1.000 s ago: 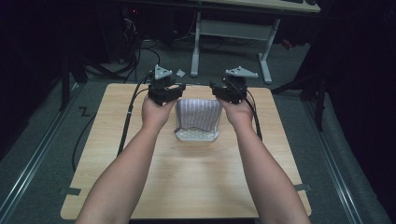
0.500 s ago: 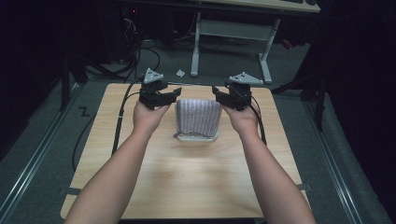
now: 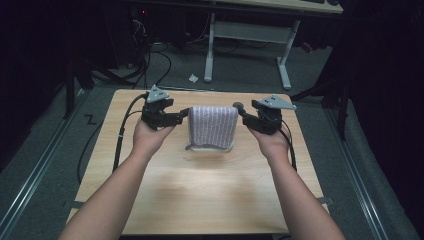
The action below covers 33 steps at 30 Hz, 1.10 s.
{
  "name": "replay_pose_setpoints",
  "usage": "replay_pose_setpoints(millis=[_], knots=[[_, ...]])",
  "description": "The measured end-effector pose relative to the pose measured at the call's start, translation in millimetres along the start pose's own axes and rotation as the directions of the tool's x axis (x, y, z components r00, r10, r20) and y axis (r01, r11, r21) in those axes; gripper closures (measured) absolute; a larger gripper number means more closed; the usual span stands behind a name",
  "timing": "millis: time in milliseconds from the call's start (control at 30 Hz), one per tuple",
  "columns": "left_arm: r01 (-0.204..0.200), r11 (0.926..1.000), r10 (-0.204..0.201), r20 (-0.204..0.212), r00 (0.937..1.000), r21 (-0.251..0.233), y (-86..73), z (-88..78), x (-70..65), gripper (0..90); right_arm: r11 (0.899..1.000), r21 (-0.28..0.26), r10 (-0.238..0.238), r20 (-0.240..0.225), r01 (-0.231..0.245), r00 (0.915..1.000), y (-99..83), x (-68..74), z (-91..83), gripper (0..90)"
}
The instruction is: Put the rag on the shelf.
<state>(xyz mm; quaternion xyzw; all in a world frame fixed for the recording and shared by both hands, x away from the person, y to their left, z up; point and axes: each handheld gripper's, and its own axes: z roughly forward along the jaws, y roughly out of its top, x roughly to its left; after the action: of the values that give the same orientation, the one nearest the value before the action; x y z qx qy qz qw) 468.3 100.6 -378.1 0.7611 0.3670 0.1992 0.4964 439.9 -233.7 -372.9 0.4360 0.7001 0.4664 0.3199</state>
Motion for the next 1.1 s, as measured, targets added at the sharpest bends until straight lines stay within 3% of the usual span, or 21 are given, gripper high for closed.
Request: replay_pose_setpoints(millis=[133, 367, 467, 533, 700, 733, 767, 833, 867, 900, 933, 967, 1000, 1033, 1100], knots=[[-0.007, 0.9986, 0.006, 0.009, 0.9999, 0.052, -25.5, 2.3, -1.4, 30.9, 1.000, 0.014, 0.004, -0.008, -0.004, 1.0000, -16.4, -1.9, -6.6, 42.8], [0.013, 0.9931, -0.019, 0.047, 0.9987, 0.116, -70.2, 3.9, -8.0, 30.8, 0.996, 0.091, -0.008, -0.030, 0.011, 0.9995, -51.1, 2.0, -9.5, 42.6], [0.011, 0.9900, -0.021, 0.068, 0.9975, 0.141, -89.0, 0.9, -14.8, 30.6, 0.993, 0.111, -0.042, -0.024, 0.044, 0.9988, -69.2, 7.8, -11.9, 42.4], [0.003, 0.9855, -0.018, 0.090, 0.9957, 0.170, -100.1, -4.1, -21.6, 30.4, 0.990, 0.122, -0.067, -0.031, 0.071, 0.9972, -82.1, 14.5, -15.1, 42.7], [-0.039, 0.9826, 0.022, 0.097, 0.9951, 0.181, -133.8, -31.6, -44.2, 29.7, 0.986, 0.160, -0.033, -0.067, 0.043, 0.9972, -117.5, 28.8, -28.7, 41.7], [-0.031, 0.9794, 0.011, 0.099, 0.9950, 0.200, -141.3, -37.6, -47.4, 29.6, 0.985, 0.169, -0.028, -0.068, 0.039, 0.9973, -126.2, 31.5, -32.8, 41.1], [-0.001, 0.9760, -0.025, 0.116, 0.9930, 0.218, -149.1, -45.1, -50.3, 29.2, 0.984, 0.176, -0.021, -0.071, 0.033, 0.9973, -135.8, 34.6, -38.4, 40.3], [0.085, 0.9844, -0.108, 0.149, 0.9830, 0.154, -173.6, -66.3, -57.5, 27.3, 0.990, 0.138, -0.035, -0.046, 0.041, 0.9983, -159.8, 42.4, -58.0, 43.7], [0.113, 0.9824, -0.132, 0.126, 0.9832, 0.149, -187.0, -72.7, -60.8, 30.5, 0.991, 0.126, -0.036, -0.044, 0.042, 0.9984, -172.2, 44.7, -68.5, 46.2], [0.097, 0.9722, -0.132, 0.154, 0.9793, 0.213, -192.6, -71.2, -60.9, 31.8, 0.984, 0.172, -0.042, -0.065, 0.053, 0.9970, -174.8, 45.2, -74.0, 40.7], [0.058, 0.9650, -0.101, 0.158, 0.9823, 0.256, -194.8, -69.1, -60.9, 27.1, 0.981, 0.178, -0.067, -0.067, 0.078, 0.9955, -174.3, 44.2, -79.3, 42.6], [0.034, 0.9669, -0.065, 0.116, 0.9911, 0.253, -196.1, -68.6, -59.0, 26.3, 0.985, 0.155, -0.067, -0.036, 0.072, 0.9971, -175.7, 41.9, -85.6, 44.7], [0.044, 0.9665, -0.073, 0.108, 0.9915, 0.253, -195.3, -68.2, -55.8, 27.0, 0.988, 0.153, -0.027, -0.027, 0.031, 0.9993, -177.4, 36.7, -89.4, 44.1], [0.084, 0.9679, -0.114, 0.115, 0.9868, 0.237, -193.6, -66.6, -51.3, 27.0, 0.987, 0.161, -0.002, -0.027, 0.006, 0.9996, -178.0, 33.7, -89.4, 43.5], [0.109, 0.9707, -0.139, 0.127, 0.9822, 0.214, -191.2, -64.0, -49.2, 27.3, 0.986, 0.168, 0.021, -0.018, -0.018, 0.9996, -178.7, 28.4, -86.7, 42.9]])
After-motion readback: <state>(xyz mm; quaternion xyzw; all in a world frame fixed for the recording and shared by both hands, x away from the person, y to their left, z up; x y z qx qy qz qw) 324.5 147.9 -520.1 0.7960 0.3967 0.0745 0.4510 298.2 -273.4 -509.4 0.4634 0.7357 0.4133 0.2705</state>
